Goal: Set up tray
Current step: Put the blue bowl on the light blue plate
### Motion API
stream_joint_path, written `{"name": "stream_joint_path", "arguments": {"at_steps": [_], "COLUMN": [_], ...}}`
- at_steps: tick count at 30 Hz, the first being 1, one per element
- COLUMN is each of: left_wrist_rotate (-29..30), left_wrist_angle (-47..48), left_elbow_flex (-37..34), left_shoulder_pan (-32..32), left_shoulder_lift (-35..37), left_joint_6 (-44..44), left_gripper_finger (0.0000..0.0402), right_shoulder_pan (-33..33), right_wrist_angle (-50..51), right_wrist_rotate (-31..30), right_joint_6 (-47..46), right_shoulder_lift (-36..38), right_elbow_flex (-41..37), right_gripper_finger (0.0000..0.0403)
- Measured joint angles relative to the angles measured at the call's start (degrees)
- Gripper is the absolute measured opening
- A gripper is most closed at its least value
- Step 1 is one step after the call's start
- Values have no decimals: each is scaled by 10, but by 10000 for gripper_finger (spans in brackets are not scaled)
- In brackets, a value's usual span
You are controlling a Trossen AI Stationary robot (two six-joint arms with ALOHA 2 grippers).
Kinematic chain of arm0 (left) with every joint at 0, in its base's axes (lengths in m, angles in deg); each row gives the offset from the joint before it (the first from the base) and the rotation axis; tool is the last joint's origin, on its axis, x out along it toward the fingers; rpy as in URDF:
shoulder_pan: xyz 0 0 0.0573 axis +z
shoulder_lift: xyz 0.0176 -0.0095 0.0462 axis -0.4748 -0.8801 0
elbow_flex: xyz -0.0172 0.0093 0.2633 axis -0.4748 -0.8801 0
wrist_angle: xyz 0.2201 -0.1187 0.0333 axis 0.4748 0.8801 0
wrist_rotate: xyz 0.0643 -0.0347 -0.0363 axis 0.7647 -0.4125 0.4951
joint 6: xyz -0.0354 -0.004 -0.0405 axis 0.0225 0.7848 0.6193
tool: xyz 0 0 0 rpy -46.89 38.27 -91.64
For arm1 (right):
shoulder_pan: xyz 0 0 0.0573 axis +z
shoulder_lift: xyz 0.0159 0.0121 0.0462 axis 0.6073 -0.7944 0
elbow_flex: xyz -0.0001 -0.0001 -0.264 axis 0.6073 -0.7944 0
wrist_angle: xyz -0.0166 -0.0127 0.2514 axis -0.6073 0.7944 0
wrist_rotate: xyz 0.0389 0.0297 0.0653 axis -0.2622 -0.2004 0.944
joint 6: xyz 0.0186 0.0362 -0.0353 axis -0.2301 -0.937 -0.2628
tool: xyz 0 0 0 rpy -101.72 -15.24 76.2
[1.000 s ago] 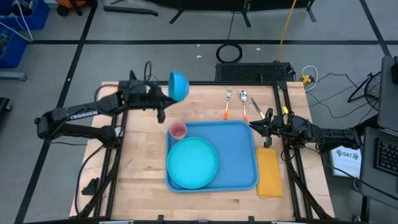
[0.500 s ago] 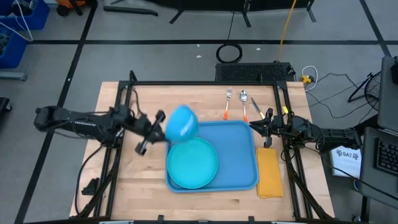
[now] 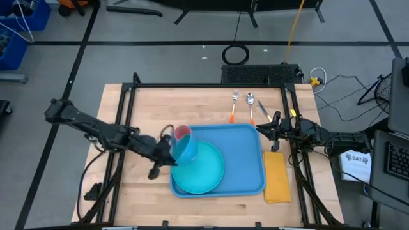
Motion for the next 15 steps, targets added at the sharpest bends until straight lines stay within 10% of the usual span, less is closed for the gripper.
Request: {"name": "stream_joint_path", "arguments": {"at_steps": [15], "left_wrist_rotate": [8], "left_wrist_angle": [322], "left_elbow_flex": [291], "left_shoulder_pan": [-11], "left_shoulder_lift": [-291], "left_joint_6": [5], "left_gripper_finger": [7], "right_shoulder_pan": [0], "right_wrist_angle": [0], "right_wrist_rotate": [0], "right_joint_6": [0], "right_shoulder_lift": [0], "right_elbow_flex": [0], "right_gripper_finger": [47]}}
